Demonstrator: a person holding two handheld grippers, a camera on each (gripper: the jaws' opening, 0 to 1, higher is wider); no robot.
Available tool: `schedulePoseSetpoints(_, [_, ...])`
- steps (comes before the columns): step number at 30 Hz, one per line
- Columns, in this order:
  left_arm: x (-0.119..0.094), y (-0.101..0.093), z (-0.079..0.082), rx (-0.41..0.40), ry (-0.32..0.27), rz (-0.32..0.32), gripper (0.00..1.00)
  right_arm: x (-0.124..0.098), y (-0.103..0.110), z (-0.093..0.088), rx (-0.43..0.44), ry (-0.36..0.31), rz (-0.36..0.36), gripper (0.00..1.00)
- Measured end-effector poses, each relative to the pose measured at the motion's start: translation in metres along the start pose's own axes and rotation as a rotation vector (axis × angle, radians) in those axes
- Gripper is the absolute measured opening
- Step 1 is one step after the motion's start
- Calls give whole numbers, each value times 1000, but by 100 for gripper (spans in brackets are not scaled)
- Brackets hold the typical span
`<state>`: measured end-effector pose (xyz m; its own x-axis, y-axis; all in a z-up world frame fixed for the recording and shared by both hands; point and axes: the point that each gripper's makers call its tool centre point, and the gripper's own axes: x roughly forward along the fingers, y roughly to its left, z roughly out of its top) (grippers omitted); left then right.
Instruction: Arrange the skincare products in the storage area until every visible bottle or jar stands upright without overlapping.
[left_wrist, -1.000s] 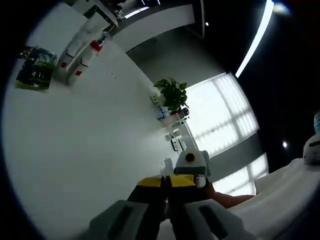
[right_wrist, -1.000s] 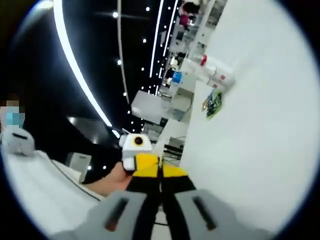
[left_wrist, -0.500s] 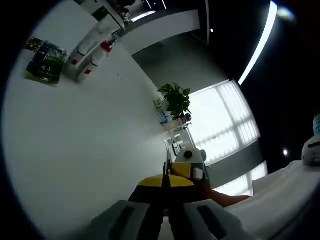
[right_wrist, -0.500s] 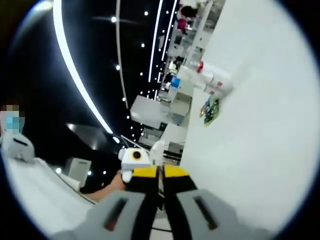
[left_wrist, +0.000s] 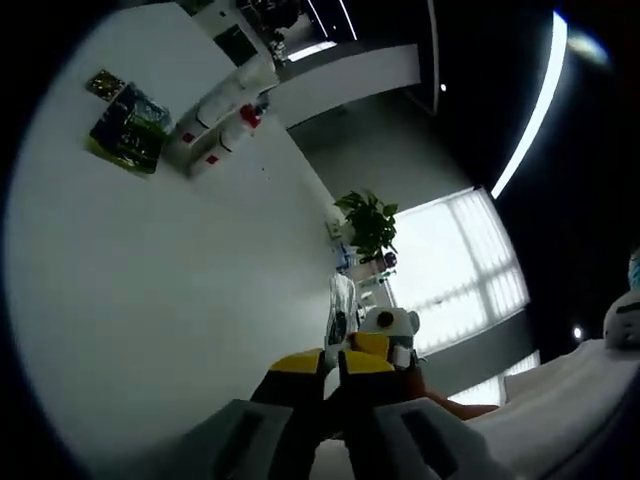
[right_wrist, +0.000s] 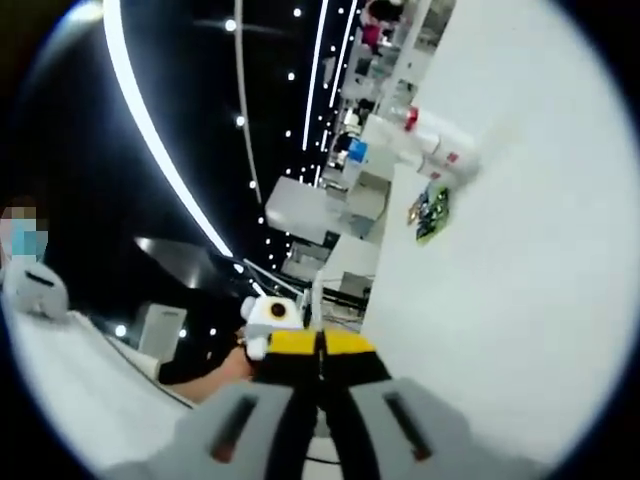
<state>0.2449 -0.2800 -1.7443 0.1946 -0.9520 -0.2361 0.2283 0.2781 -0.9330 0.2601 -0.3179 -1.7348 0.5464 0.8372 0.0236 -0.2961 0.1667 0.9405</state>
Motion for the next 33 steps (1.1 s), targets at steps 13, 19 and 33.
schedulePoseSetpoints(13, [-3,-7,1,15,4,-43,0,1,0,3,-6,-27,-3,11])
schedulePoseSetpoints(19, [5,-13,-12,31,62,-54,0,5,4,0,-28,-17,0,7])
schedulePoseSetpoints(33, [7,-15,-10,12,12,-64,3,7,10,-1,-46,1,14,0])
